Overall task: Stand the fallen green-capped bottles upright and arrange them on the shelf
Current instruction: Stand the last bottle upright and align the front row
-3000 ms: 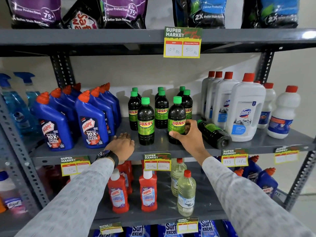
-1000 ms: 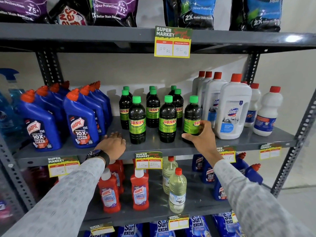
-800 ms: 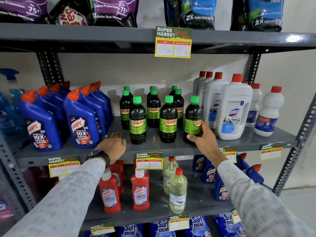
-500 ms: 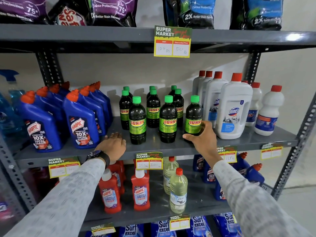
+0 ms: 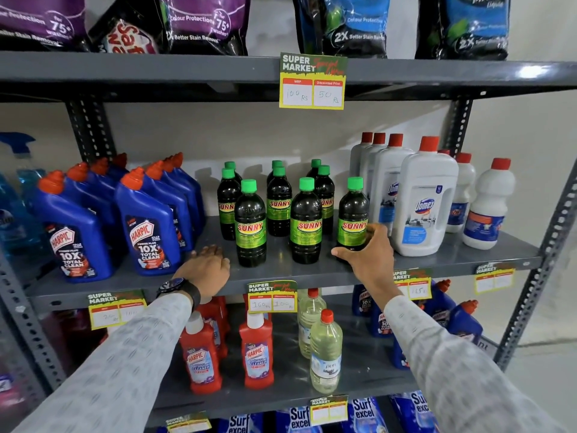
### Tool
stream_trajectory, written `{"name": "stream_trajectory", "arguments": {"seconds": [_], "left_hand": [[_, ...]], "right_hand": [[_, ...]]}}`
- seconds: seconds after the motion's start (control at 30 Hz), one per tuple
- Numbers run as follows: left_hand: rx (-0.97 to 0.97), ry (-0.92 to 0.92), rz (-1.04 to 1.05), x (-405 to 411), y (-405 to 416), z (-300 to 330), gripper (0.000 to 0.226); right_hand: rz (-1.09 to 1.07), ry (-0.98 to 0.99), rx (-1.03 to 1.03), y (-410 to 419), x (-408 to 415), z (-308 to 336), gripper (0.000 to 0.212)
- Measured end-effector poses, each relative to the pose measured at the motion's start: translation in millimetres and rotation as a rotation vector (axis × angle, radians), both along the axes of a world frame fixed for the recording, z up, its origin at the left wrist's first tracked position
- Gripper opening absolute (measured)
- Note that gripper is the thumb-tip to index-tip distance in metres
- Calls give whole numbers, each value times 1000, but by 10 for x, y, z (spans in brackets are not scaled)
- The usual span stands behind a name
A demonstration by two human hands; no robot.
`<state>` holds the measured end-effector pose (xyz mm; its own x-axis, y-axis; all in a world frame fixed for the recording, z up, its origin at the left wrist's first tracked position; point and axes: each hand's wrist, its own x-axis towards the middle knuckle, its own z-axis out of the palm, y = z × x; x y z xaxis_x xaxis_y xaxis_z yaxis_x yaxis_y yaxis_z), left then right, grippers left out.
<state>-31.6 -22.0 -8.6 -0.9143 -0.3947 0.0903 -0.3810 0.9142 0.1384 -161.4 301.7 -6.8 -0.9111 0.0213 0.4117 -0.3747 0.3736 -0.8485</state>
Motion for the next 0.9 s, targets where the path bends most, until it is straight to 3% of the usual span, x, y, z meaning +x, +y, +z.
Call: {"name": "stream_trajectory", "arguments": {"seconds": [0.17, 0.3, 0.4, 0.47, 0.53, 0.73, 0.9], "left_hand": [[167, 162, -7, 132, 54, 67, 58], [459, 502, -18, 215, 108, 141, 52], [704, 500, -86, 172, 199, 166, 79], [828, 469, -127, 102, 269, 176, 102], [839, 484, -132, 24, 330, 162, 110], [831, 590, -88, -78, 375, 118, 94], [822, 613, -94, -38, 358, 144, 84]], "right_hand": [[7, 37, 48, 45, 41, -12, 100], [-76, 205, 48, 42, 185, 65, 71], [-64, 355, 55, -73, 356, 155, 48], [33, 323, 113, -222, 440, 186, 43], [137, 242, 202, -387, 480, 165, 52], [157, 55, 213, -602, 362, 63, 82], [142, 24, 169, -626, 248, 35, 68]]}}
